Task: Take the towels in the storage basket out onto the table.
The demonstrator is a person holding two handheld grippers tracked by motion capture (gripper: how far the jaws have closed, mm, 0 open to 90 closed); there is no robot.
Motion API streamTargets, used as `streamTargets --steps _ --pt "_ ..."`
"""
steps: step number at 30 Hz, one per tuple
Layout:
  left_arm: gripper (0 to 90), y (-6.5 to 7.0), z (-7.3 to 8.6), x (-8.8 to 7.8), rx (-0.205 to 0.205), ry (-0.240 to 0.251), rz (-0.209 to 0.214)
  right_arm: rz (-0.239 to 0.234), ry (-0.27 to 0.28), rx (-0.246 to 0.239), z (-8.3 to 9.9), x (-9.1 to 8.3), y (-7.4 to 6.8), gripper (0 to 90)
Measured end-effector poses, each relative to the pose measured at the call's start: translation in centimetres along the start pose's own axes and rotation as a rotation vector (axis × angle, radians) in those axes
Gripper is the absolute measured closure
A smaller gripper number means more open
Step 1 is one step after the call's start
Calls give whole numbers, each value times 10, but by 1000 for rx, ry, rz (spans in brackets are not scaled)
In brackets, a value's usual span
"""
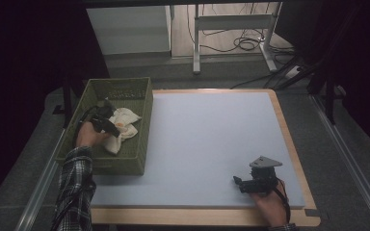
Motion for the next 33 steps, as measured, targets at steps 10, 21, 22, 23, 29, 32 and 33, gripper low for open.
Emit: streamTargets --steps 10,21,22,23,29,32,33 --pt "706 5 5 -26 9 97 -16 0 0 0 0 0 0 75" --pt "705 11 11 -68 29 165 -21 1 -1 0 0 0 0 75" --pt "705 13 12 -74 40 176 -21 0 -1 0 0 0 0 75" --pt "703 14 13 -77 43 188 -23 1 -1 0 0 0 0 75" --pt "701 20 17 -97 69 220 -13 1 -1 0 0 0 0 75" --pt "698 24 19 -107 86 231 -17 1 -1 1 0 0 0 75" --pt "698 25 20 -109 89 234 -19 1 -1 1 0 0 0 75"
Point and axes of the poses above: each handheld gripper's, and its own axes: x roughly forward along the jaws, z roughly out of its underside, y roughly to its right, the point moved 1 cm from there along x, roughly forward along the jaws, and after that the axes turned 11 degrees about x, right-handed, at the moved point
